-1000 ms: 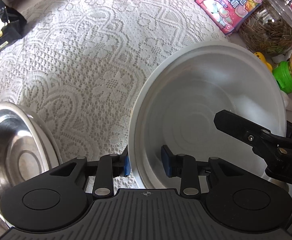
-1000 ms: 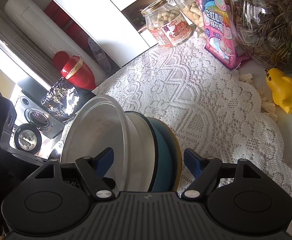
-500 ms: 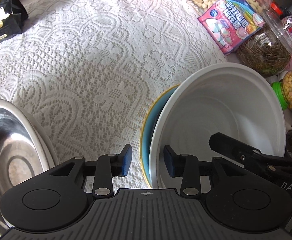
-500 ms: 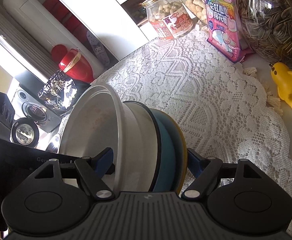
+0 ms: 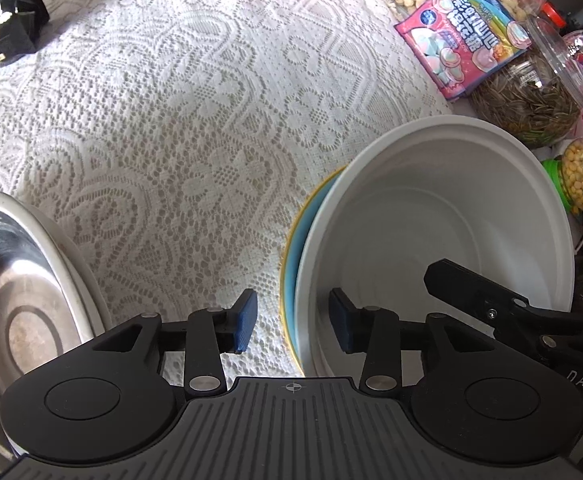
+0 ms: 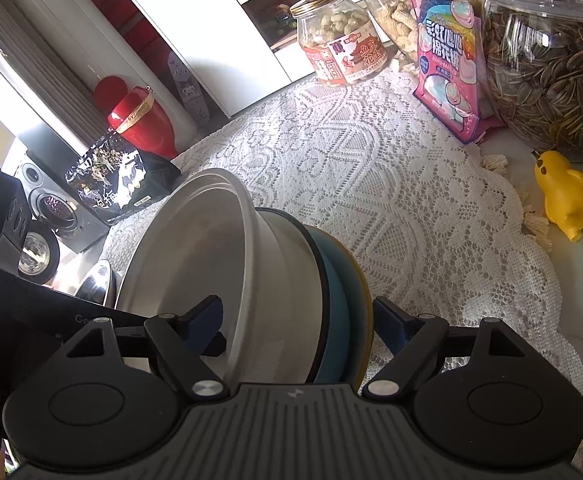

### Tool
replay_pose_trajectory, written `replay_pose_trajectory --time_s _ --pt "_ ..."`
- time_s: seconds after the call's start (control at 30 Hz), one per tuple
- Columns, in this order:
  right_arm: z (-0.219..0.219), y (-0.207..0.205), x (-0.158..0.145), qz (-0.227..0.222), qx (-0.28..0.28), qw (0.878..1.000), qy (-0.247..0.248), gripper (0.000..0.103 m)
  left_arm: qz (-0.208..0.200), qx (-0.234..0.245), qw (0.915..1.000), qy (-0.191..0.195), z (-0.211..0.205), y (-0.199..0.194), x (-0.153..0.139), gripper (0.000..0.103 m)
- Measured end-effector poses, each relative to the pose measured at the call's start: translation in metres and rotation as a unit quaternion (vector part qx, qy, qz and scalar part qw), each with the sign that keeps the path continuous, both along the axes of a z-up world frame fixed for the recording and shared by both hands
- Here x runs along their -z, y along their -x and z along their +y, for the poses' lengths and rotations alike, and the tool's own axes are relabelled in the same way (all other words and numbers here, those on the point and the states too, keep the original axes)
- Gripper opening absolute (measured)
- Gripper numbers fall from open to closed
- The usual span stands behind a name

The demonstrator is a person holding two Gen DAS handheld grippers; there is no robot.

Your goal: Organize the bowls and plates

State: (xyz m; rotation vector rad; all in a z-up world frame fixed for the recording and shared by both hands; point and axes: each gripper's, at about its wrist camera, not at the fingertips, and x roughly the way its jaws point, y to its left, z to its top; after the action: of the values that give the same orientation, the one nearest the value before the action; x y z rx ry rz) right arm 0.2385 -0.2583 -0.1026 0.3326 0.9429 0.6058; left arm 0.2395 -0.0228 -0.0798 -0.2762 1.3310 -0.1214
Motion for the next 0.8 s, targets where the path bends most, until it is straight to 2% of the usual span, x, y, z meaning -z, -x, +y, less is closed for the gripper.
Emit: replay_pose_trajectory --time_s 0.03,0.07,0.1,0.2,0.4,0.47,0.63,0.8 --pt "0.0 0.0 0.0 0.0 -0.002 1.0 0.002 0.082 0.005 0.0 0.9999 0.01 -0.001 0.0 0.0 0.029" --pt "0.0 0.0 0.0 0.0 -0.003 1.0 0.004 0.082 0.01 -0.001 0.9998 0.017 -0.003 0.0 -0.001 0.037" --pt "0.0 -0.001 0.001 0.0 -0.003 1.0 0.006 0.082 0.013 0.003 0.9996 0.024 -0.008 -0.001 -0.002 0.051" --pt "-0.007 -0.004 0.007 0.013 0.008 1.0 -0.003 0.082 0.022 0.011 0.9997 -0.004 -0.02 -0.004 -0.006 0.05" --pt "-0.02 -0.014 0.028 0.075 0.006 0.995 -0.062 0.08 0.031 0.005 0.9995 -0.006 -0.025 -0.01 -0.015 0.047" --pt "-0.022 -0.013 0.03 0.073 0.01 0.995 -0.067 0.072 0.028 0.006 0.9995 -0.013 -0.028 -0.012 -0.019 0.048" --pt "-0.026 -0.012 0.034 0.07 0.01 0.995 -0.069 0.058 0.011 0.011 0.9992 -0.037 -0.041 -0.016 -0.024 0.052" --pt "-0.034 -0.012 0.044 0.081 0.012 0.993 -0.087 0.055 0.002 0.035 0.9958 -0.084 -0.055 -0.02 -0.024 0.051"
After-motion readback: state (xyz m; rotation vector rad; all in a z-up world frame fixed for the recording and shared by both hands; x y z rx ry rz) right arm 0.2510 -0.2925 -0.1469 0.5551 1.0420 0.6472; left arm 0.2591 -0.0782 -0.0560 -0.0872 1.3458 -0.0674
